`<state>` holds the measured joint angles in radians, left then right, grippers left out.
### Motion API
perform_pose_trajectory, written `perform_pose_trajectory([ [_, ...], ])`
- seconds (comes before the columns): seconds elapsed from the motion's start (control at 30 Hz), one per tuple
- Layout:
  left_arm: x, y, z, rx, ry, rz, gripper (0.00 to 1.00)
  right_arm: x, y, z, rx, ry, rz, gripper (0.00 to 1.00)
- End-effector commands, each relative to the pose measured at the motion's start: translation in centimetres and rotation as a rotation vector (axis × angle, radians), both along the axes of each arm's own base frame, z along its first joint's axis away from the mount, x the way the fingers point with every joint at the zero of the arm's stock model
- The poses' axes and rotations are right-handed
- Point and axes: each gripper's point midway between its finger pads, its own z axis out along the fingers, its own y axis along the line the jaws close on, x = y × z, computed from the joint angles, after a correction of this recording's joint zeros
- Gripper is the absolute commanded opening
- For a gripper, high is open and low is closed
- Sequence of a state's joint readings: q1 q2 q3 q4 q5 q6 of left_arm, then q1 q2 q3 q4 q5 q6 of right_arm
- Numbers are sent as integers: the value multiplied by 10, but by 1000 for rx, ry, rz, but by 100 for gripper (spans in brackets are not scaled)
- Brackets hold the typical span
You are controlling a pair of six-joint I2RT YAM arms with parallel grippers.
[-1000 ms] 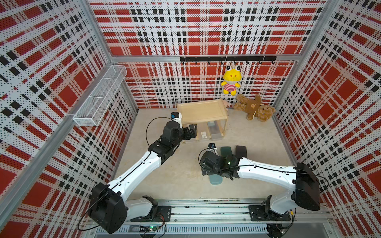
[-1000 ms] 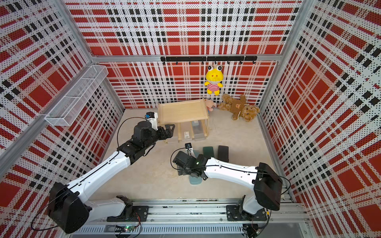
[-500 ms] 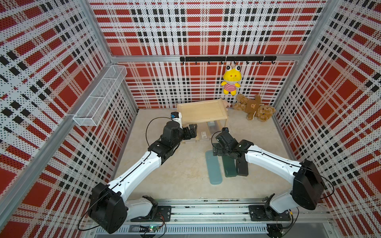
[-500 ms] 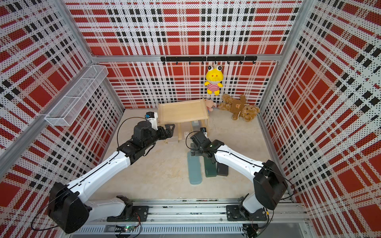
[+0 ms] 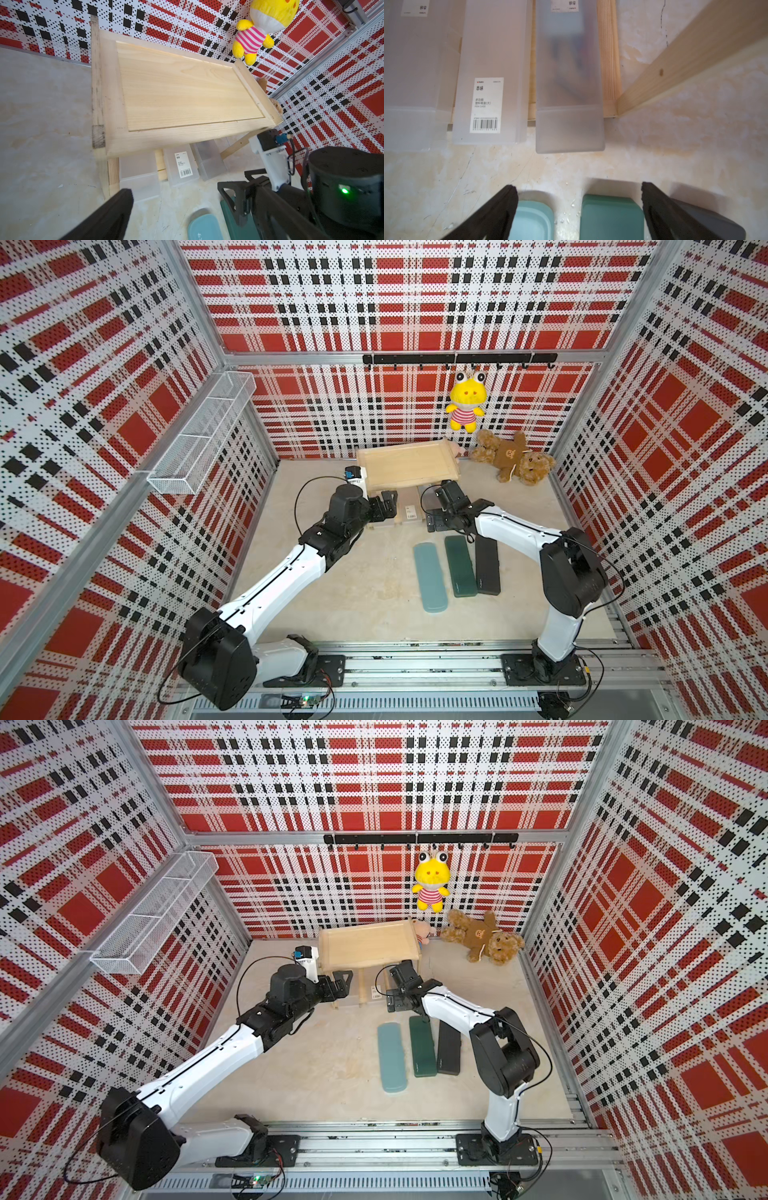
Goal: Remove the pencil cases from the shelf
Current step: Pick up the pencil case from the shelf.
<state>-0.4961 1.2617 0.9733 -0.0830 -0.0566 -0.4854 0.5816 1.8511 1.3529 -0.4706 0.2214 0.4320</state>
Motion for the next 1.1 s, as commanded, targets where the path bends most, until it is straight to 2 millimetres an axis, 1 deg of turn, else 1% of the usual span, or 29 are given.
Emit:
perform_pose_trajectory([
  [0.0,0,1,-4,18,2,-5,99,12,7,-6,-4,2,38,100],
  [0.03,0,2,-5,20,4,-3,99,13,11,-8,3,11,49,100],
  [0.13,0,2,-8,25,11,-4,99,20,14,-15,-1,18,54,100],
  [0.23,0,2,-9,27,14,-4,99,25,14,-22,-8,27,53,100],
  [0.37,0,4,-10,32,14,1,99,29,15,-25,-7,24,52,100],
  [0.67,-1,5,-17,38,27,2,99,32,14,-37,-13,22,39,100],
  [0.87,0,7,-15,38,23,5,99,34,16,-42,-11,20,41,98],
  [1.07,0,10,-16,40,26,12,99,36,16,-43,-16,17,44,98],
])
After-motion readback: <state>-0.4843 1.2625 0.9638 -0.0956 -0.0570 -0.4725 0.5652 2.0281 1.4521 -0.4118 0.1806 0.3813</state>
